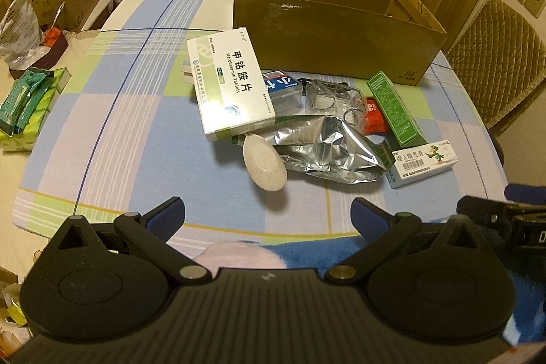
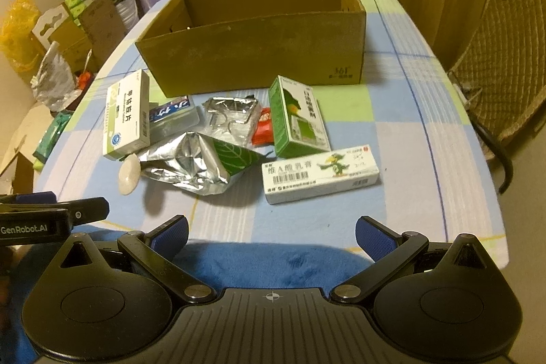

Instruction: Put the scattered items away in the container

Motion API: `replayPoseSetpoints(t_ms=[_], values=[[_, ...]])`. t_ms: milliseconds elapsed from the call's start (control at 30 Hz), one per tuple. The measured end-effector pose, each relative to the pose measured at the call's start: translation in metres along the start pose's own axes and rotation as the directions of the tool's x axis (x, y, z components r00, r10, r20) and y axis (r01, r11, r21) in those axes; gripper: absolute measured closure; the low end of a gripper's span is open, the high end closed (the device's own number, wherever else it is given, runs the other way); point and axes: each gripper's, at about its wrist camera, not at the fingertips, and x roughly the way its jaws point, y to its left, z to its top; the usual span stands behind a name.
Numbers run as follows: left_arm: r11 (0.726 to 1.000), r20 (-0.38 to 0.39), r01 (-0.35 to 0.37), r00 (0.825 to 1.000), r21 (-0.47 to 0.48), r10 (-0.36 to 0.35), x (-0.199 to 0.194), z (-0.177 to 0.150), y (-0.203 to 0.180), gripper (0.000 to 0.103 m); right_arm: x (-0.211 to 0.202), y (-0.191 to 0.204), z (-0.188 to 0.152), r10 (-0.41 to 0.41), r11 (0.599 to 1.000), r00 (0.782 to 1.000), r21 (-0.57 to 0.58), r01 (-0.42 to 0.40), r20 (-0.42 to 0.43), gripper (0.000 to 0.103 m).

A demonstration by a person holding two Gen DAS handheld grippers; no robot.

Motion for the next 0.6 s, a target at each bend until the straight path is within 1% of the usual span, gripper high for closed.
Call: replayPoseSetpoints(t_ms=[167, 267, 433, 600], values=[[1.000, 0.003, -0.004, 1.000, 0.017, 0.004, -0.001, 0.005, 0.001, 0.001, -0.002, -0.005, 0.013, -0.011, 0.999, 1.000, -0.038, 0.012, 0.025, 0.002], [0.999, 0.012, -0.027, 1.000, 0.027, 0.027, 0.001, 0.013, 0.005, 0.001, -0.001, -0.011, 0.021, -0.014, 0.999, 0.999, -0.043, 0.015, 0.032, 0.002], [0.999, 0.015, -0.042, 0.999, 0.010, 0.042, 0.008, 0.032, 0.017, 0.001, 0.005, -0.016, 0.039, -0.004, 0.998, 0.999, -0.056, 0.007, 0.041, 0.002], [0.998, 0.015, -0.065, 0.998, 0.012, 0.065, 0.021, 0.053, 0.023, 0.001, 0.019, -0.016, 0.056, -0.007, 0.997, 0.999, -0.075, 0.010, 0.043, 0.002]])
